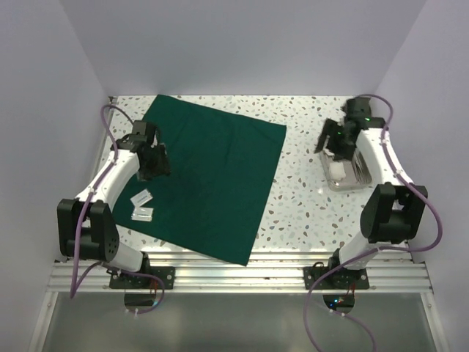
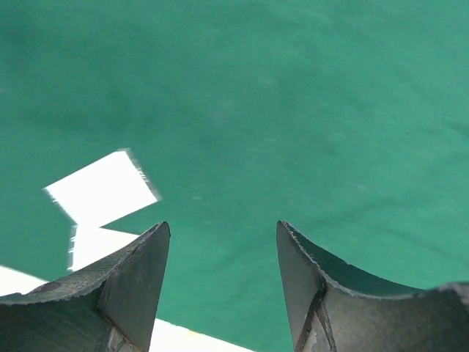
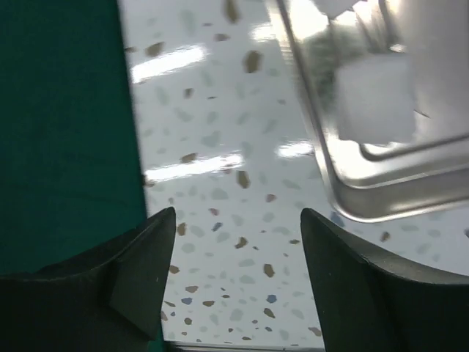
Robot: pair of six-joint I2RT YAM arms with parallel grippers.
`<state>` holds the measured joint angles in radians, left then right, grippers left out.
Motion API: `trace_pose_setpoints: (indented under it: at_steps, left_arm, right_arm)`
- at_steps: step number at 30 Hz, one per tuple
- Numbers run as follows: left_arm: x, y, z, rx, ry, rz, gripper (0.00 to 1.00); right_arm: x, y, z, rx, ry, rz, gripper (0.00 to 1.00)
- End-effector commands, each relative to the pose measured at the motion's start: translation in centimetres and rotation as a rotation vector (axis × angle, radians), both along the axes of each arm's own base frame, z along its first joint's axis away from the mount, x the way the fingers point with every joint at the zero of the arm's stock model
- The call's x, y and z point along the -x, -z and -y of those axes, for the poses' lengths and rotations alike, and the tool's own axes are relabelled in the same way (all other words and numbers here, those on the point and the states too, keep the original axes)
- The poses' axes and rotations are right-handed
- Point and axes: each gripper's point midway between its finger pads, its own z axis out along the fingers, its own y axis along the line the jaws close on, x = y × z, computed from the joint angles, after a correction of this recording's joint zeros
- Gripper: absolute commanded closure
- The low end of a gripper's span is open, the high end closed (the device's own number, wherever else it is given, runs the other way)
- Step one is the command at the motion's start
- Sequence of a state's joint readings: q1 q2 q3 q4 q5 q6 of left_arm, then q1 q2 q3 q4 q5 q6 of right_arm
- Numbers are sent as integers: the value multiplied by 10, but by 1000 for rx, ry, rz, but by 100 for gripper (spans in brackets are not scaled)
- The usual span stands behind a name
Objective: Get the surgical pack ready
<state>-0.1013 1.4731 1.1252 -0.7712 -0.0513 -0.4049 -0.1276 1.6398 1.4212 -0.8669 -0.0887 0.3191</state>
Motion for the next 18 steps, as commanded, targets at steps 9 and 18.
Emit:
trace_pose_setpoints:
  at_steps: [9,18]
  left_arm:
    - [19,33,-73,-343,-300,-244,50]
    - [23,52,-80,-566,-366,-333,55]
  right_arm:
    - [28,10,-211,-86,-616,15,33]
    - [34,28,-230,-129,-688,-6,35]
